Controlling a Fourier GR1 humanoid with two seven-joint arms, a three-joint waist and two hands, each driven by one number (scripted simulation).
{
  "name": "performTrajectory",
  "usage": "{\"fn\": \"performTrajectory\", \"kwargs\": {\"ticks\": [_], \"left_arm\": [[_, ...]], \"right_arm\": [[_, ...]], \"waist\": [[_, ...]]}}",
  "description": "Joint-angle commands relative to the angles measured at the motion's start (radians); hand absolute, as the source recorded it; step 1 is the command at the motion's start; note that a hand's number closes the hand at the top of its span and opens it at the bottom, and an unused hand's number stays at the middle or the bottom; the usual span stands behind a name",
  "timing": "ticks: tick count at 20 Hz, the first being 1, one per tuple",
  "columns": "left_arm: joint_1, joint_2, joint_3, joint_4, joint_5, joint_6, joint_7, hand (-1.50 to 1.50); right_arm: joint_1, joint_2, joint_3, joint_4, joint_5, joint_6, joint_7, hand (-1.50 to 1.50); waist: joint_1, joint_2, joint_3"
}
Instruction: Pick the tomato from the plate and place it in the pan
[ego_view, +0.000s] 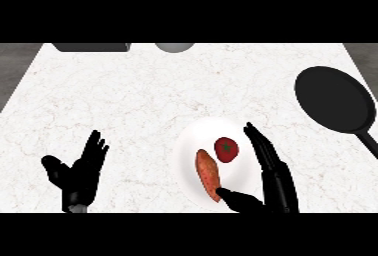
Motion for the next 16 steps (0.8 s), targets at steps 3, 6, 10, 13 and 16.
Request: {"fn": "performTrajectory", "kwargs": {"ticks": [3, 6, 10, 13, 16], "left_arm": [[-0.019, -0.01, -0.012, -0.039, -0.016, 0.025, 0.056, 0.0], [0.002, 0.008, -0.001, -0.028, -0.011, -0.005, 0.027, 0.0], [-0.007, -0.006, -0.023, -0.052, -0.023, 0.015, 0.055, 0.0], [-0.024, -0.018, 0.01, 0.009, -0.016, -0.002, 0.019, 0.0], [0.008, -0.062, -0.005, 0.032, -0.054, -0.004, -0.021, 0.0]], "right_arm": [[-0.24, 0.064, -0.023, 0.003, 0.189, 0.214, 0.4, -1.5], [-0.305, -0.044, -0.044, 0.039, 0.152, 0.45, 0.49, -1.5], [-0.414, -0.06, -0.034, 0.174, 0.154, 0.643, 0.59, -1.5], [-0.57, 0.01, -0.046, 0.276, 0.142, 0.744, 0.656, -1.5], [-0.635, 0.046, -0.128, 0.398, 0.131, 0.705, 0.563, -1.5]], "waist": [[0.012, 0.002, -0.001], [0.024, 0.002, -0.003], [0.034, 0.003, -0.001], [0.026, 0.006, 0.0], [0.013, 0.004, 0.001]]}}
